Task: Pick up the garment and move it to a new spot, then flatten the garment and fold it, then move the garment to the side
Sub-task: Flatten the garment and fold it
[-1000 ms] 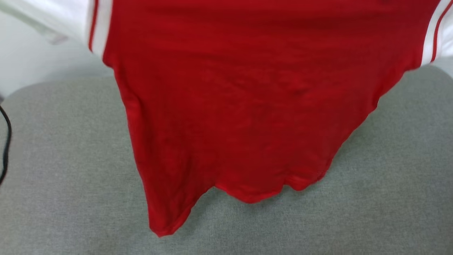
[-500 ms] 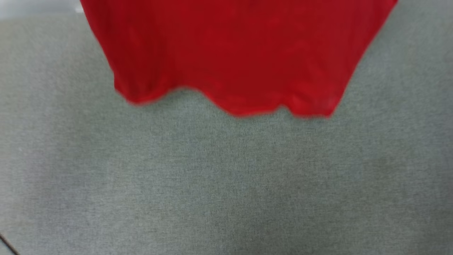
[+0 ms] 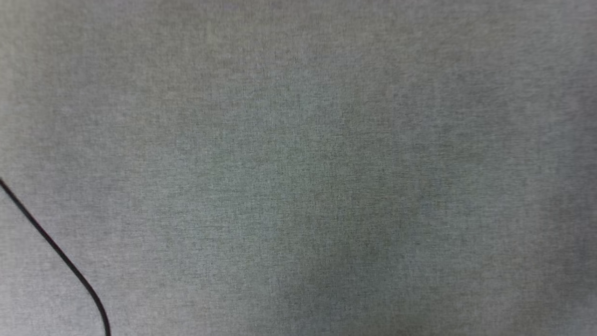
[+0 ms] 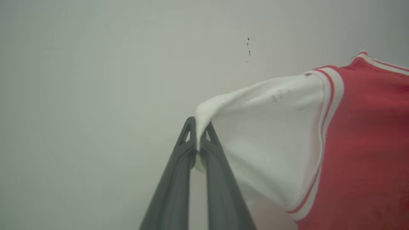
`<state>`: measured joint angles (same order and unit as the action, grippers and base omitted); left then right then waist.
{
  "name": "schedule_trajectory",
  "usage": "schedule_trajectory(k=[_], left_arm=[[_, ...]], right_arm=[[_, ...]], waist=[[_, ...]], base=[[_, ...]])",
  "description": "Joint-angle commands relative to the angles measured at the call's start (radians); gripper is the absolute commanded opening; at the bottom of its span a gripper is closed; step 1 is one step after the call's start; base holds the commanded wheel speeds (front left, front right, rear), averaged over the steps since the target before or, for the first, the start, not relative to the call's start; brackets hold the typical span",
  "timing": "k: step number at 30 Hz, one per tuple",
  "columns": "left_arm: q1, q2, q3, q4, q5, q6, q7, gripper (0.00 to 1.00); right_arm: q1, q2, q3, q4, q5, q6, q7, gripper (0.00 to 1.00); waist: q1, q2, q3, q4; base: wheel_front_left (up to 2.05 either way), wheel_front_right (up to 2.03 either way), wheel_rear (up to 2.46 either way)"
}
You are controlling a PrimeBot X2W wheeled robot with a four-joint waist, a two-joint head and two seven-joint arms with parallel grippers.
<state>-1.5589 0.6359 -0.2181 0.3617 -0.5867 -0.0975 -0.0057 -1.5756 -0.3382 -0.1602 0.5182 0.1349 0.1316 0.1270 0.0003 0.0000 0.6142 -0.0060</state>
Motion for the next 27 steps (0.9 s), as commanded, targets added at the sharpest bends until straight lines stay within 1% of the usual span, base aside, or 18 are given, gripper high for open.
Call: schedule_trajectory(k=[1,6,8,9,10,12,17,20,27], left_arm=[[0.003,-0.014,-0.016,0.038,0.012,-0.006,-0.032,0.00],[0.055,-0.049,-0.054,0.111,0.003,-0.017,-0.087,0.00],[0.070,-0.055,-0.060,0.120,0.003,-0.019,-0.099,0.00],[0.110,-0.063,-0.073,0.137,-0.002,-0.022,-0.119,0.00],[0.110,-0.063,-0.073,0.137,-0.002,-0.022,-0.119,0.00],[0.163,-0.072,-0.086,0.150,-0.007,-0.023,-0.137,0.00],[0.341,-0.095,-0.121,0.156,-0.017,-0.024,-0.183,0.00],[0.475,-0.105,-0.134,0.134,-0.029,-0.008,-0.200,0.00],[0.789,-0.093,-0.148,0.038,-0.064,0.033,-0.207,0.00]], right_arm=[[-0.007,0.018,-0.009,0.038,-0.017,-0.002,-0.028,0.00],[0.047,0.050,-0.005,0.106,-0.028,-0.002,-0.076,0.00],[0.061,0.054,0.001,0.115,-0.024,-0.001,-0.085,0.00],[0.100,0.061,0.013,0.135,-0.014,-0.001,-0.097,0.00],[0.100,0.061,0.013,0.135,-0.014,-0.001,-0.097,0.00],[0.150,0.074,0.012,0.157,0.007,-0.001,-0.107,0.00],[0.312,0.081,0.070,0.171,0.057,-0.001,-0.125,0.00],[0.423,0.073,0.095,0.158,0.109,-0.001,-0.124,0.00],[0.704,0.018,0.176,0.061,0.233,-0.001,-0.078,0.00]], waist=[[-0.0003,0.0000,0.014,0.004],[-0.0003,0.0000,0.019,0.004],[-0.0003,0.0000,0.016,0.004],[-0.0003,0.0000,0.005,0.003],[-0.0003,0.0000,0.005,0.003],[-0.0003,0.0000,-0.012,0.002],[-0.0003,0.0000,-0.084,0.008],[-0.0003,0.0000,-0.140,0.010],[-0.0003,0.0000,-0.261,0.016]], base=[[0.00,0.00,0.00],[0.00,0.00,0.00],[0.00,0.00,0.00],[0.00,0.00,0.00],[0.00,0.00,0.00],[0.00,0.00,0.00],[0.00,0.00,0.00],[0.00,0.00,0.00],[0.00,0.00,0.00]])
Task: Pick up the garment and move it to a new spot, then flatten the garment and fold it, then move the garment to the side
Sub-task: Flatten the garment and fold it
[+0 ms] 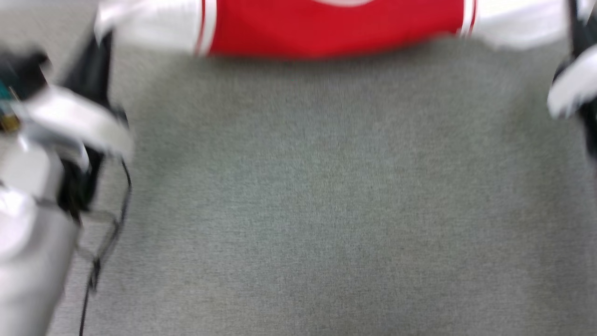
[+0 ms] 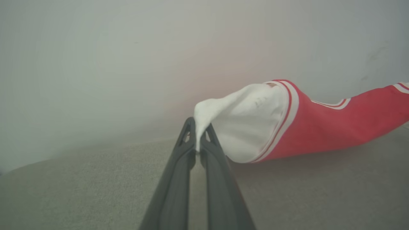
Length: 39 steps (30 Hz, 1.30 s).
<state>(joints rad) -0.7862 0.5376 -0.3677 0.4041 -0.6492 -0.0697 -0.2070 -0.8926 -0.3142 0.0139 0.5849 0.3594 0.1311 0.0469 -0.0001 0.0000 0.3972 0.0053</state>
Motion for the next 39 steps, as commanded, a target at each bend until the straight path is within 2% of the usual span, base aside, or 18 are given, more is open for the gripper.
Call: schedule_trajectory(k=[1,6,14,19,30,34,39], left_arm=[[0.062,0.007,-0.003,-0.017,-0.007,0.010,-0.004,0.00],[0.269,0.017,-0.034,-0.082,-0.031,0.034,0.023,0.00],[0.518,0.068,-0.079,-0.146,-0.042,0.064,0.072,0.00],[0.656,0.088,-0.085,-0.182,-0.077,0.090,0.092,0.00],[0.924,0.154,-0.055,-0.290,-0.159,0.162,0.124,0.00],[0.994,0.165,-0.068,-0.318,-0.190,0.170,0.160,0.00],[1.010,0.157,-0.086,-0.332,-0.198,0.160,0.175,0.00]], right_arm=[[0.066,-0.018,0.012,-0.028,0.029,-0.001,0.010,0.00],[0.282,-0.081,0.066,-0.143,0.127,-0.001,0.063,0.00],[0.589,-0.198,0.133,-0.283,0.193,-0.001,0.111,0.00],[0.727,-0.237,0.135,-0.338,0.247,-0.001,0.132,0.00],[0.965,-0.266,0.097,-0.450,0.334,-0.001,0.245,0.00],[1.065,-0.245,0.054,-0.473,0.340,-0.001,0.295,0.00],[1.115,-0.234,0.053,-0.486,0.332,-0.001,0.319,0.00]], waist=[[0.0001,0.0000,-0.060,0.007],[0.0001,0.0000,-0.130,0.017],[0.0001,0.0000,-0.240,0.020],[0.0001,0.0000,-0.302,0.015],[0.0001,0.0000,-0.381,0.006],[0.0001,0.0000,-0.390,0.010],[0.0001,0.0000,-0.391,0.008]], base=[[0.00,0.00,0.00],[0.00,0.00,0.00],[0.00,0.00,0.00],[0.00,0.00,0.00],[0.00,0.00,0.00],[0.00,0.00,0.00],[0.00,0.00,0.00]])
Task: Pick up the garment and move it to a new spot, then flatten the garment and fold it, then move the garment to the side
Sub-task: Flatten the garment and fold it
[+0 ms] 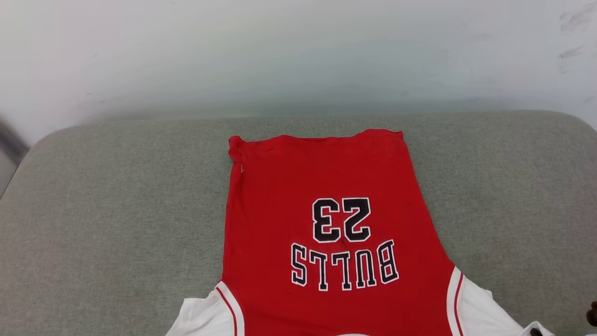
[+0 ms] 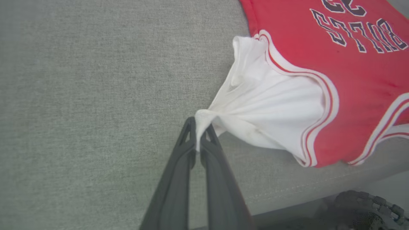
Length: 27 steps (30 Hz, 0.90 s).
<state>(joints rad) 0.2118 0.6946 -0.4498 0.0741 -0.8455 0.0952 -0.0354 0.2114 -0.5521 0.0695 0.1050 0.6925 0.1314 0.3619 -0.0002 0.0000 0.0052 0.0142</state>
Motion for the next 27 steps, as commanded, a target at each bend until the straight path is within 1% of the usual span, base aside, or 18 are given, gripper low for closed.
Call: schedule_trajectory(k=[1,3,4,5,9,13,18,21,24,26,27], left_arm=[[0.009,-0.003,-0.007,-0.006,-0.001,-0.007,0.003,0.00],[-0.006,-0.013,-0.009,-0.013,0.000,-0.009,-0.004,0.00],[-0.014,-0.019,-0.010,-0.017,0.002,-0.011,-0.005,0.00],[-0.020,-0.025,-0.013,-0.022,0.003,-0.013,-0.007,0.00],[-0.041,-0.034,-0.026,-0.065,0.008,-0.018,0.003,0.00],[-0.059,-0.031,-0.040,-0.123,0.024,-0.011,0.018,0.00],[-0.073,-0.028,-0.051,-0.192,0.035,-0.005,0.038,0.00],[-0.081,-0.027,-0.061,-0.230,0.041,-0.003,0.050,0.00],[-0.086,-0.026,-0.070,-0.262,0.047,-0.002,0.059,0.00],[-0.101,-0.026,-0.075,-0.276,0.054,-0.003,0.067,0.00],[-0.108,-0.028,-0.076,-0.280,0.056,-0.005,0.070,0.00]], right_arm=[[0.012,0.006,-0.002,-0.012,0.003,-0.001,0.008,0.00],[0.003,0.009,-0.005,-0.020,0.014,-0.001,0.027,0.00],[-0.009,0.008,-0.014,-0.026,0.010,-0.001,0.027,0.33],[-0.021,0.007,-0.019,-0.033,0.009,-0.001,0.034,1.00],[-0.060,-0.004,-0.032,-0.084,0.028,-0.001,0.083,1.00],[-0.105,-0.014,-0.060,-0.145,0.041,-0.001,0.140,1.00],[-0.196,0.017,-0.111,-0.190,0.042,-0.001,0.231,1.00],[-0.278,0.011,-0.106,-0.202,0.007,-0.001,0.280,1.00],[-0.379,0.029,-0.109,-0.166,-0.028,-0.001,0.310,1.00],[-0.464,0.032,-0.118,-0.132,-0.075,-0.001,0.304,1.00],[-0.515,0.030,-0.120,-0.121,-0.115,-0.001,0.271,1.00]], waist=[[0.0002,0.0000,0.002,-0.002],[0.0002,0.0000,0.004,-0.003],[0.0002,0.0000,0.006,-0.003],[0.0002,0.0000,0.009,-0.001],[0.0002,0.0000,0.033,0.014],[0.0002,0.0000,0.067,0.042],[0.0002,0.0000,0.120,0.082],[0.0002,0.0000,0.158,0.106],[0.0002,0.0000,0.188,0.135],[0.0002,0.0000,0.207,0.157],[0.0002,0.0000,0.217,0.167]], base=[[0.00,0.00,0.00],[0.00,0.00,0.00],[0.00,0.00,0.00],[0.00,0.00,0.00],[0.00,0.00,0.00],[0.00,0.00,0.00],[0.00,0.00,0.00],[0.00,0.00,0.00],[0.00,0.00,0.00],[0.00,0.00,0.00],[0.00,0.00,0.00]])
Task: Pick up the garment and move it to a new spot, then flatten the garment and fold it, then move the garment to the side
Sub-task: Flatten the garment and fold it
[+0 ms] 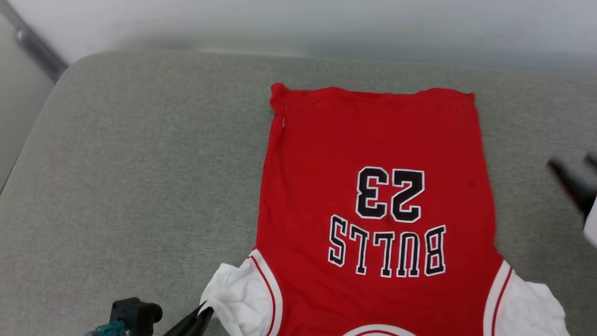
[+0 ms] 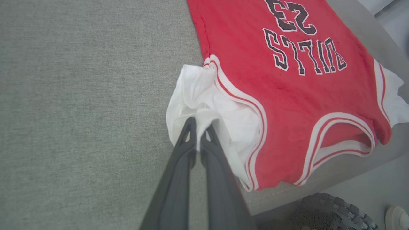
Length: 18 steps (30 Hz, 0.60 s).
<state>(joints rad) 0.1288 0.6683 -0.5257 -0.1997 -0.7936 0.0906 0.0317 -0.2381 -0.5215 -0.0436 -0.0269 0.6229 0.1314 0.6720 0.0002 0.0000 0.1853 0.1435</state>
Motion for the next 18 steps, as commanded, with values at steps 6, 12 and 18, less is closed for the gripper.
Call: schedule_trajectory(k=[6,12,18], left_arm=[[-0.063,-0.016,-0.004,-0.010,0.012,-0.008,0.004,0.00],[-0.091,-0.029,-0.008,-0.010,0.016,-0.017,-0.002,0.00],[-0.132,-0.047,-0.016,-0.010,0.026,-0.029,-0.011,0.00]], right_arm=[[-0.280,0.063,0.002,0.199,-0.224,-0.001,-0.228,1.00],[-0.429,0.073,0.020,0.382,-0.219,-0.001,-0.120,1.00],[-0.609,0.039,0.017,0.496,-0.211,-0.001,0.009,1.00]], waist=[[-0.0002,0.0000,0.084,0.085],[-0.0002,0.0000,0.134,0.120],[-0.0002,0.0000,0.224,0.167]], base=[[0.00,0.00,0.00],[0.00,0.00,0.00],[0.00,0.00,0.00]])
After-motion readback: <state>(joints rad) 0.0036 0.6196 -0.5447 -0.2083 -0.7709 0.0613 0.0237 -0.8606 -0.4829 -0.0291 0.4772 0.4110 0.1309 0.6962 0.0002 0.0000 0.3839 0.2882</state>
